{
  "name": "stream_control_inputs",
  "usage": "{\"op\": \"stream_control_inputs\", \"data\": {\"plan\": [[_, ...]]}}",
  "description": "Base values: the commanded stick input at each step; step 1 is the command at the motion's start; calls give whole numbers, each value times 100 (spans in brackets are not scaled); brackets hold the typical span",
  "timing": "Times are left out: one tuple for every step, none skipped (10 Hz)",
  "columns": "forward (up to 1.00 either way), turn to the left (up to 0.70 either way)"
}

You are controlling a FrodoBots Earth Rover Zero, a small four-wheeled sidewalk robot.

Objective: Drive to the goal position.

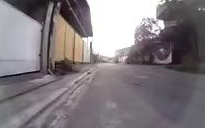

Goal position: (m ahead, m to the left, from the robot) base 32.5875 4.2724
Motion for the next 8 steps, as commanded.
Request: {"op": "stream_control_inputs", "data": {"plan": [[100, 0], [100, 0], [100, 0], [100, 0], [100, 0], [100, 0], [100, 0], [100, -32]]}}
